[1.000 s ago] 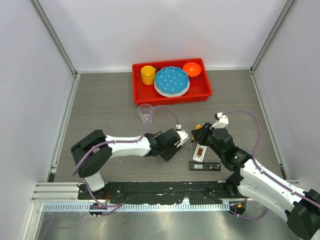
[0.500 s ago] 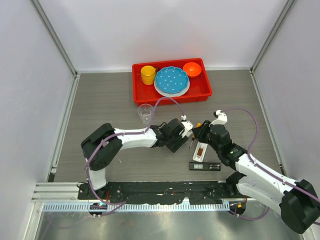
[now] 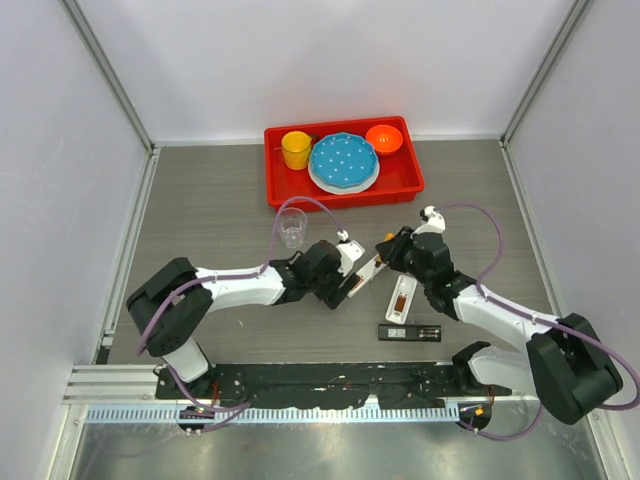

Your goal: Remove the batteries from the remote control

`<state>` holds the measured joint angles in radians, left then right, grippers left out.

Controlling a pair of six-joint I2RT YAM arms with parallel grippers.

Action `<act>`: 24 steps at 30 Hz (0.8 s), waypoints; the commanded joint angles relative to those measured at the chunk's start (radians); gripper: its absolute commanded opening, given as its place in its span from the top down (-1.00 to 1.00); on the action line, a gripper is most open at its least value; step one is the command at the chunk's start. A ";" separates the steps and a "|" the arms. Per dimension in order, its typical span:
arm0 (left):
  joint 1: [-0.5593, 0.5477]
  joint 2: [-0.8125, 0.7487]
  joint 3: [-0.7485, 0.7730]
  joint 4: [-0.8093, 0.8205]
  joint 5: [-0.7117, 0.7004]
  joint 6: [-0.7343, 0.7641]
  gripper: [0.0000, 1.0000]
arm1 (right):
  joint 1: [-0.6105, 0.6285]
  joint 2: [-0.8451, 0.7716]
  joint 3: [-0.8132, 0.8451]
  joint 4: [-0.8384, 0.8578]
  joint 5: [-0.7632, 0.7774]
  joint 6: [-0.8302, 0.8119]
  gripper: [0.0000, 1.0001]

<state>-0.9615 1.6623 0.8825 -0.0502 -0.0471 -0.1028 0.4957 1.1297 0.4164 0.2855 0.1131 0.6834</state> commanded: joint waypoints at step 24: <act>0.023 0.053 0.045 0.133 0.128 -0.025 -0.47 | -0.014 0.131 -0.019 0.420 -0.075 -0.031 0.98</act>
<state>-0.9089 1.6970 0.8726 0.0715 0.1032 -0.1307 0.4843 1.3003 0.4156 0.6502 -0.0021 0.6781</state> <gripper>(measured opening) 0.751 0.263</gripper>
